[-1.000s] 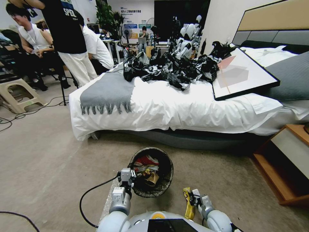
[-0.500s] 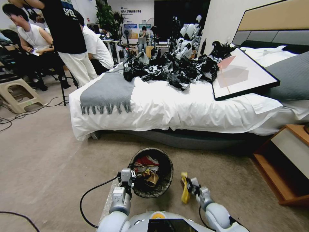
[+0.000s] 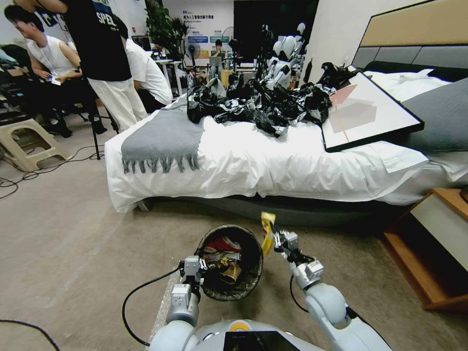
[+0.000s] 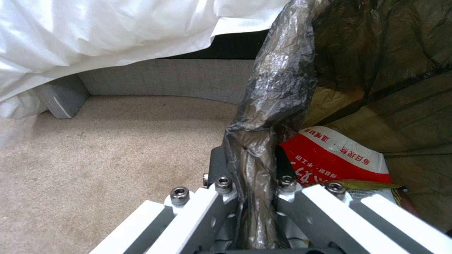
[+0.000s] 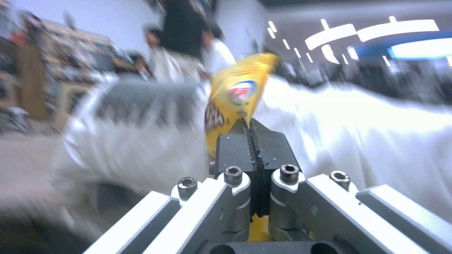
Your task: Pick up the trash bin, then pick up the garbage from the floor and place it into the trash bin.
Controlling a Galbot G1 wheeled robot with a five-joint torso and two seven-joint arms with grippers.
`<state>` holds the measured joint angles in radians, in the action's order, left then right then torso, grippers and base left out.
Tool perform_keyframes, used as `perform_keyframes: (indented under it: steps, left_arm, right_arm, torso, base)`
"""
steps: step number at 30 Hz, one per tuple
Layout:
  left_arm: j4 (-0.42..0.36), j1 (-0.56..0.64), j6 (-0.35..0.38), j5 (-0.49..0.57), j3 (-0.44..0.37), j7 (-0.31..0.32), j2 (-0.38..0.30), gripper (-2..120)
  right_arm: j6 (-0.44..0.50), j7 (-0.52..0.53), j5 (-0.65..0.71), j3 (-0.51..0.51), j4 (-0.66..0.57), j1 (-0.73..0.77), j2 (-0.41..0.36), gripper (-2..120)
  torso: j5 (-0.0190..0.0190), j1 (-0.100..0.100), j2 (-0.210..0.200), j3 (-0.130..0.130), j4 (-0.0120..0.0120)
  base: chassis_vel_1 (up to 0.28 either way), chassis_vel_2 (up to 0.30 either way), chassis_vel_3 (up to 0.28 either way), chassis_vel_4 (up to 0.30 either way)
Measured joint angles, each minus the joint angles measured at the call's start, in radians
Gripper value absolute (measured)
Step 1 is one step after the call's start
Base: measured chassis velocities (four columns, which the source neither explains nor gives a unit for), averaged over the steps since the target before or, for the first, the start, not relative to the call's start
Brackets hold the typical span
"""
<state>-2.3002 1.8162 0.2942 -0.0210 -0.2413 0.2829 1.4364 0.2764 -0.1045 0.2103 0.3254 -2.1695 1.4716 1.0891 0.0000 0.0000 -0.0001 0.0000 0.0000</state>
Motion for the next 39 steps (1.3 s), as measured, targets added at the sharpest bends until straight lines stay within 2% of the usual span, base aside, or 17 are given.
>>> perform_keyframes:
  steps: [2,4,6,21,39]
  left_arm:
    - [0.003,-0.001,0.0,-0.001,0.001,0.0,0.002,0]
    - [0.003,-0.001,0.0,-0.001,0.001,0.0,0.003,0]
    - [0.003,-0.003,0.0,-0.002,0.001,0.0,0.006,0]
    - [0.007,-0.009,0.0,-0.004,0.002,0.0,0.007,0]
    - [0.005,-0.005,0.0,-0.005,0.007,0.0,0.003,0]
  right_arm:
    - [0.039,-0.051,0.006,-0.012,-0.047,-0.011,-0.001,0]
    - [0.043,-0.056,0.007,-0.014,-0.052,-0.012,-0.001,0]
    - [0.063,-0.089,0.01,-0.036,-0.11,-0.012,-0.01,0]
    - [0.061,-0.123,0.018,-0.069,-0.218,0.037,-0.056,0]
    - [0.117,-0.167,-0.023,-0.111,-0.046,0.058,-0.045,0]
  torso:
    - [-0.0001,0.0,0.0,0.0,-0.0001]
    - [0.0,0.0,0.0,0.0,0.0]
    - [0.0001,0.0,0.0,0.0,0.0]
    - [-0.0001,0.0,0.0,0.0,0.0]
    - [0.0,0.0,0.0,0.0,-0.0001]
  base:
    - [0.0,0.0,0.0,0.0]
    - [0.0,0.0,0.0,0.0]
    - [0.0,0.0,0.0,0.0]
    - [0.0,0.0,0.0,0.0]
    - [0.0,0.0,0.0,0.0]
